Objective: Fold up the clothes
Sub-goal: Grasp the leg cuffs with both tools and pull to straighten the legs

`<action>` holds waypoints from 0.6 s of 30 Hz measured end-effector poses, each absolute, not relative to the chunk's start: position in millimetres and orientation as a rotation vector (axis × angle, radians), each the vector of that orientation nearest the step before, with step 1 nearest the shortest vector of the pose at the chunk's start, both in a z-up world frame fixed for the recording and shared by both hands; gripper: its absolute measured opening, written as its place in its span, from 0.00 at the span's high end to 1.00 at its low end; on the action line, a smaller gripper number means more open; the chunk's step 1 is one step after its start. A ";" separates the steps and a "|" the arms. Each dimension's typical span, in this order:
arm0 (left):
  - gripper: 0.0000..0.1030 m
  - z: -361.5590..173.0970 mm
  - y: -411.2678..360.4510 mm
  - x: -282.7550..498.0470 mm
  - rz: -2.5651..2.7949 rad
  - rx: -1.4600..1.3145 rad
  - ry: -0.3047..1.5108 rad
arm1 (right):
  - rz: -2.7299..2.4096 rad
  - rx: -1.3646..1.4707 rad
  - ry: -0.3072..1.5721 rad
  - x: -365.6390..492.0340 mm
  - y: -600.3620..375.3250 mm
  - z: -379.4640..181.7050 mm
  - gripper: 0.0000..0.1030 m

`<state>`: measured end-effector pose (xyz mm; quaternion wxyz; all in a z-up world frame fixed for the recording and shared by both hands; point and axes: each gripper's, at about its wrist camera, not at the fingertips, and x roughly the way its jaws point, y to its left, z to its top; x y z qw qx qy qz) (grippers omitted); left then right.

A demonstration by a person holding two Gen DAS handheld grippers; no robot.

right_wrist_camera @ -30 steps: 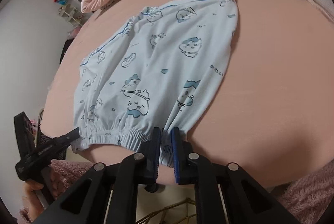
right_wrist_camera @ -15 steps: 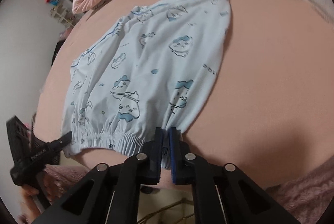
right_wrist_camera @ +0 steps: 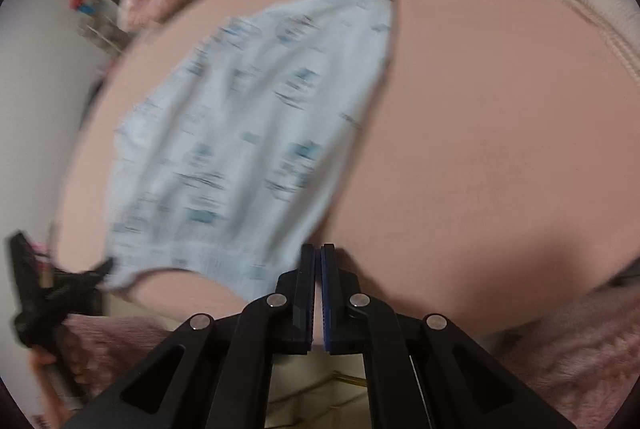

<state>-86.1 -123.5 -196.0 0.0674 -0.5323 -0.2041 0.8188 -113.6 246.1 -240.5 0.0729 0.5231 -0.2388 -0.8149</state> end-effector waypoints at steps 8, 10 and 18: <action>0.54 -210.8 -129.8 -88.3 2.430 -1.619 -0.753 | -2.293 1.533 -0.908 -119.2 240.4 -249.9 0.97; 0.54 -210.7 -124.5 -87.7 2.439 -1.597 -0.734 | -2.298 1.543 -0.882 -119.7 230.4 -246.7 0.97; 0.55 -210.5 -104.2 -89.0 2.422 -1.564 -0.630 | -2.347 1.613 -0.873 -126.9 224.2 -253.0 0.54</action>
